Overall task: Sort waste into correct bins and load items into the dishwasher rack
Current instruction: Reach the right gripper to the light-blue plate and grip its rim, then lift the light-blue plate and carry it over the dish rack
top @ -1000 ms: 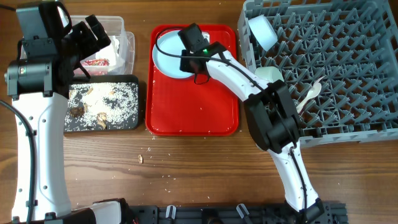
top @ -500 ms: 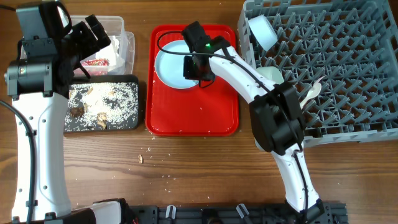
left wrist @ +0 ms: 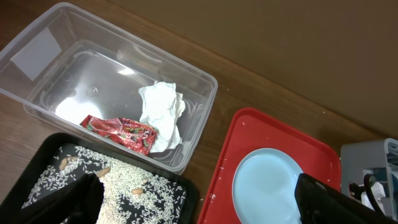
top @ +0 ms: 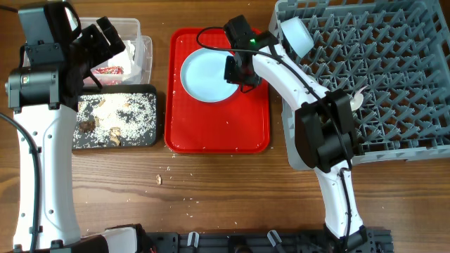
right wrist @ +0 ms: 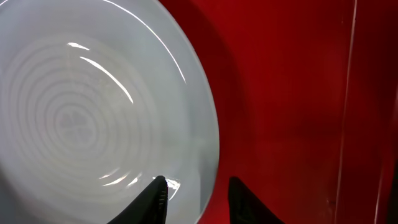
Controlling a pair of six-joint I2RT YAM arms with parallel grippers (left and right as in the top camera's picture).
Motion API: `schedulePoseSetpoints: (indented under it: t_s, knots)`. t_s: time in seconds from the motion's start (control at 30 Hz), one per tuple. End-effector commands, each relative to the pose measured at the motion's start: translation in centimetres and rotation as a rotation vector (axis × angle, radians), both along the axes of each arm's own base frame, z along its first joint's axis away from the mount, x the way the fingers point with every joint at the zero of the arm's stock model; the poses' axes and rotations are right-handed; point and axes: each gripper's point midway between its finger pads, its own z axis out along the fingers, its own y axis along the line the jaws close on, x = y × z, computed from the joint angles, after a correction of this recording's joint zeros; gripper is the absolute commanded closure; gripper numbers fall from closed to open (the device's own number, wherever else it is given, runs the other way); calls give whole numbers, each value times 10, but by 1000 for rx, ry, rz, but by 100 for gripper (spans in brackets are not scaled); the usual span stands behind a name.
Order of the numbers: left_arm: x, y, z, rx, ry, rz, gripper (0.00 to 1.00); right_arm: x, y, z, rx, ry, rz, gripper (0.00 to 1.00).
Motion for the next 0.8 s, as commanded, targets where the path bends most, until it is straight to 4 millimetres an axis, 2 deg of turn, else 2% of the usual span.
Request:
schedulePoseSetpoints:
  t_s: [0.0, 0.1, 0.23, 0.53, 0.63, 0.7, 0.77]
  knots:
    - [2, 1, 2, 2, -5, -7, 0, 5, -3, 26, -10, -58, -3, 67]
    - [2, 1, 2, 2, -5, -7, 0, 2, -6, 28, -13, -49, -11, 67]
    - [2, 1, 2, 2, -5, -7, 0, -1, -16, 21, -36, -28, -46, 67]
    - [2, 1, 2, 2, -5, -7, 0, -8, -13, -14, -56, 13, -42, 68]
    - [2, 1, 2, 2, -5, -7, 0, -11, -14, -27, -65, 38, -39, 74]
    - [2, 1, 2, 2, -5, -7, 0, -13, -13, -33, -64, 53, -30, 93]
    - [2, 1, 2, 2, -5, -7, 0, -14, -12, -35, -61, 59, -15, 96]
